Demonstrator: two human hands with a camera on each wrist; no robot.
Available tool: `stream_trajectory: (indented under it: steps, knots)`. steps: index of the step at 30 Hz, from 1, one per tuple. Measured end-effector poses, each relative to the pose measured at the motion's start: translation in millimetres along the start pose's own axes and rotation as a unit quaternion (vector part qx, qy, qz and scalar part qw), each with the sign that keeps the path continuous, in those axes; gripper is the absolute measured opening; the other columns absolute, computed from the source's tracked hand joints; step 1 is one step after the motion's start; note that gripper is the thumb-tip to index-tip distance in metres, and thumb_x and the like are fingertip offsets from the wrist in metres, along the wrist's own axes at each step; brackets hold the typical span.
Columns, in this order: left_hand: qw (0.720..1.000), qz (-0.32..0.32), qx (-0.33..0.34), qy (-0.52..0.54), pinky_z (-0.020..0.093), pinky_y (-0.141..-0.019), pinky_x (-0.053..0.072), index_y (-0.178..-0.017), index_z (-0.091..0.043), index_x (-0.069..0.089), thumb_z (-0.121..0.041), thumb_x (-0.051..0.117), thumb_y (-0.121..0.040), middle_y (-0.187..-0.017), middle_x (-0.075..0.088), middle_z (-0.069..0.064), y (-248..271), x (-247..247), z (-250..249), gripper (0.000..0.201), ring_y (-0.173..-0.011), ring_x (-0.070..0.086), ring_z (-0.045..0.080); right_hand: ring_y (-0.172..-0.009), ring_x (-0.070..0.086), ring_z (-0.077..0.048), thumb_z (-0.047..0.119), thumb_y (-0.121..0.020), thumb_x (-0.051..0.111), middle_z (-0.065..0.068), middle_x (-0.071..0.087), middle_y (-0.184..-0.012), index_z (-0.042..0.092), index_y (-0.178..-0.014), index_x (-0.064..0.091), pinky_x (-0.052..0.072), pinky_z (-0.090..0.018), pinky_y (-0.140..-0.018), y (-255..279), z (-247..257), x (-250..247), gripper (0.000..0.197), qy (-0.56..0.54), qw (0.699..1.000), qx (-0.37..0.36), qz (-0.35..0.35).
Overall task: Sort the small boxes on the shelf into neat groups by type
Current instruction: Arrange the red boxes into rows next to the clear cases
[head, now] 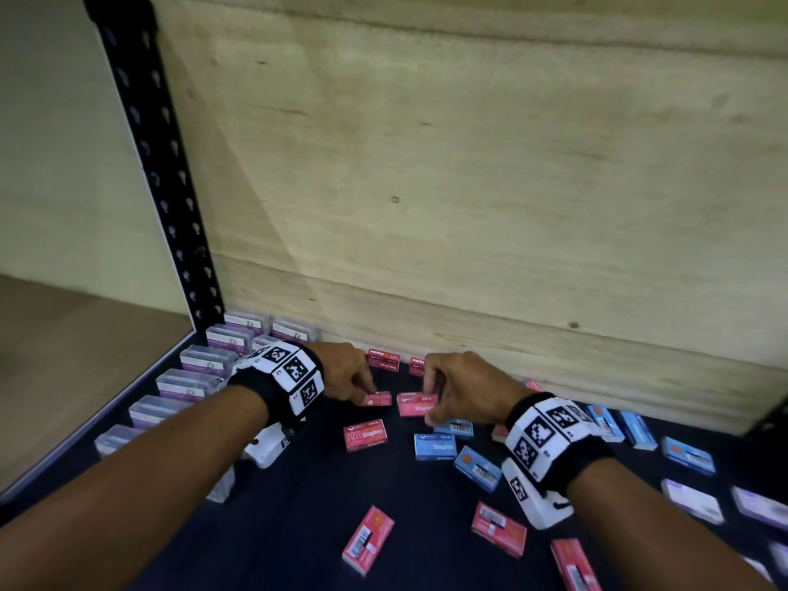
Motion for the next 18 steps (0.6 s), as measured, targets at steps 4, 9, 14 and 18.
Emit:
stream_trajectory:
  steps: [4, 9, 14, 18]
  knots:
    - [0.999, -0.04, 0.0, -0.003, 0.026, -0.095, 0.046, -0.125, -0.024, 0.066, -0.028, 0.054, -0.098, -0.121, 0.068, -0.004, -8.0, -8.3, -2.5, 0.03, -0.109, 0.062, 0.014, -0.076, 0.062, -0.008, 0.017, -0.076, 0.083, 0.008, 0.066, -0.086, 0.024, -0.08, 0.059, 0.044, -0.018, -0.063, -7.7, -24.3, -18.5, 0.026, 0.004, 0.997, 0.038, -0.065]
    - [0.997, -0.067, -0.024, 0.018, 0.032, -0.094, 0.05, -0.124, -0.022, 0.065, -0.023, 0.048, -0.099, -0.117, 0.069, 0.002, -13.8, -11.9, -1.1, 0.03, -0.104, 0.063, 0.018, -0.086, 0.06, -0.013, 0.014, -0.083, 0.077, 0.007, 0.062, -0.093, 0.022, -0.098, 0.061, 0.047, -0.023, -0.074, -14.5, -38.6, -9.6, 0.024, 0.018, 0.996, 0.072, -0.054]
    - [0.996, -0.073, -0.047, 0.029, 0.035, -0.098, 0.047, -0.126, -0.023, 0.063, -0.035, 0.045, -0.101, -0.125, 0.065, 0.0, -11.6, -11.9, 5.4, 0.033, -0.111, 0.06, 0.019, -0.099, 0.063, -0.016, 0.017, -0.085, 0.075, 0.001, 0.066, -0.109, 0.018, -0.108, 0.067, 0.051, -0.027, -0.087, -16.1, -41.2, -3.6, 0.024, 0.044, 0.995, 0.086, -0.038]
    - [0.995, -0.053, -0.072, 0.036, 0.034, -0.099, 0.047, -0.124, -0.025, 0.062, -0.046, 0.05, -0.097, -0.123, 0.064, -0.002, -5.3, -9.0, 5.4, 0.037, -0.111, 0.059, 0.017, -0.099, 0.063, -0.016, 0.019, -0.085, 0.075, 0.001, 0.067, -0.109, 0.018, -0.107, 0.068, 0.049, -0.024, -0.084, -16.3, -41.5, -4.9, 0.023, 0.055, 0.993, 0.099, -0.029]
Point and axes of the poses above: each hand's wrist, its own y-axis away from the middle knuckle, its own x-axis out of the palm, z = x × y, the point moved 7 cm from there along -y, towards the middle knuckle
